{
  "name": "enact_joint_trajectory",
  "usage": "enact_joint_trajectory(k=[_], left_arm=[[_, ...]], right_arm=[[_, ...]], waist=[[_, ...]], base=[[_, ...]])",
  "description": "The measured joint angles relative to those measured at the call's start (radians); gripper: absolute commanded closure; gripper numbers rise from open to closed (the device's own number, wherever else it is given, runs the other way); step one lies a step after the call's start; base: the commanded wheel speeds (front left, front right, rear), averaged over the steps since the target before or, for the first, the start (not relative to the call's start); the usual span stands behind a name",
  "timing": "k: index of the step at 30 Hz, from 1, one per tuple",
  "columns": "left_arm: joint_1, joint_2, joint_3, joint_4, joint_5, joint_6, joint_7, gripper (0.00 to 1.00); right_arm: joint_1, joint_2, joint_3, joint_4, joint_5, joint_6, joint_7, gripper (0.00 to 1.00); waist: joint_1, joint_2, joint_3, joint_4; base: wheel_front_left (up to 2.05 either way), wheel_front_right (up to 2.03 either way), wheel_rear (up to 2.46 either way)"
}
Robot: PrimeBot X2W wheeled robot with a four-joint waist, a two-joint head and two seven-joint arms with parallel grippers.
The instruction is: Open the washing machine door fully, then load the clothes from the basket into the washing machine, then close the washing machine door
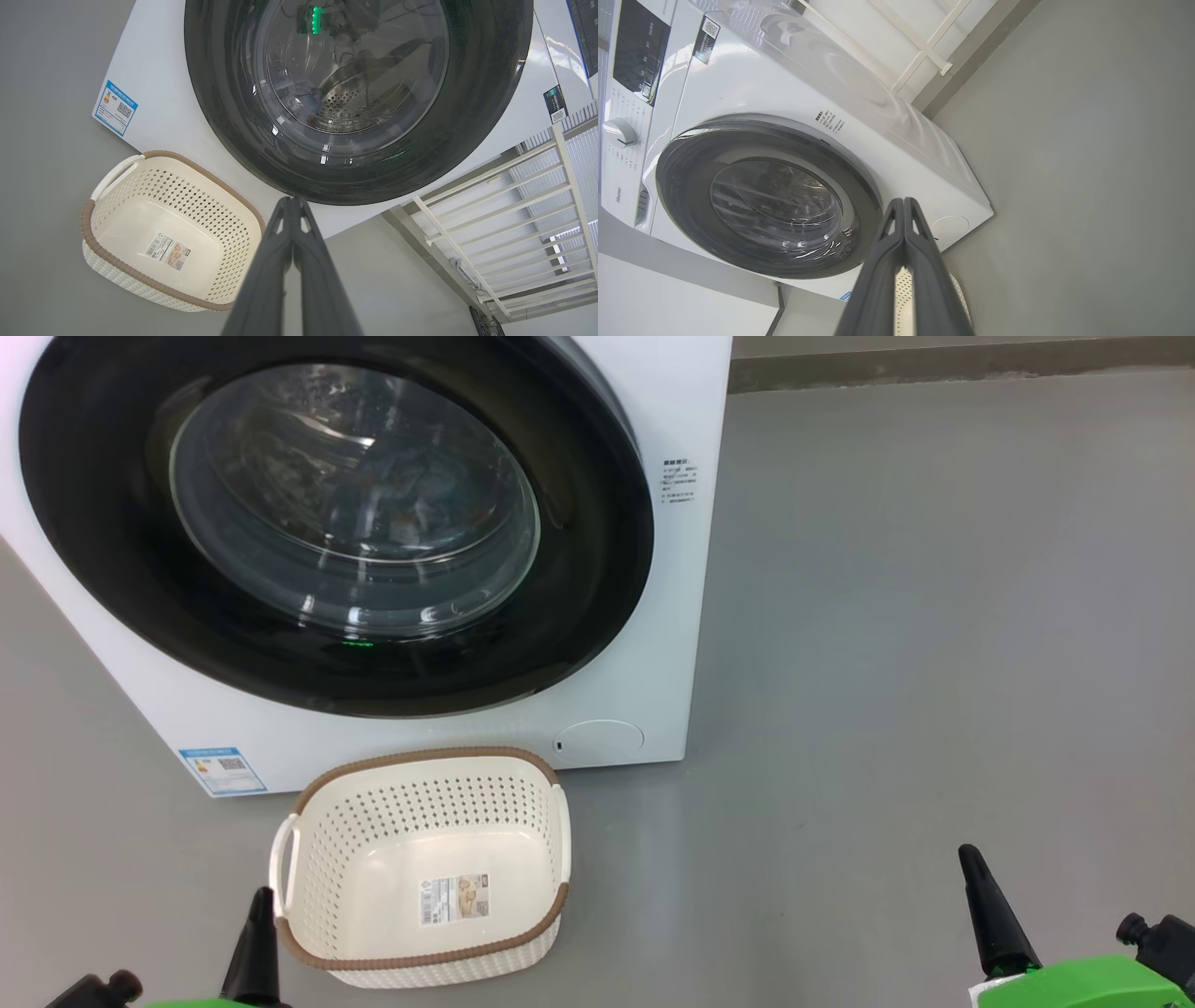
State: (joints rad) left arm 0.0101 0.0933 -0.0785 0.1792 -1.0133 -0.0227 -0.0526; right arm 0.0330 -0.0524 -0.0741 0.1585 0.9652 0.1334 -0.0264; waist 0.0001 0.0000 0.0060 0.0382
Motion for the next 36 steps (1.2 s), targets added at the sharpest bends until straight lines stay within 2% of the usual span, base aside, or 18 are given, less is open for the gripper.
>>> enact_joint_trajectory(k=[36], left_arm=[[-0.043,-0.025,0.081,0.052,-0.374,-0.054,0.087,1.0]], right_arm=[[-0.056,-0.006,-0.017,0.067,0.411,-0.001,0.07,1.0]], waist=[[-0.0001,0.0,-0.002,-0.024]], base=[[0.0,0.0,0.0]])
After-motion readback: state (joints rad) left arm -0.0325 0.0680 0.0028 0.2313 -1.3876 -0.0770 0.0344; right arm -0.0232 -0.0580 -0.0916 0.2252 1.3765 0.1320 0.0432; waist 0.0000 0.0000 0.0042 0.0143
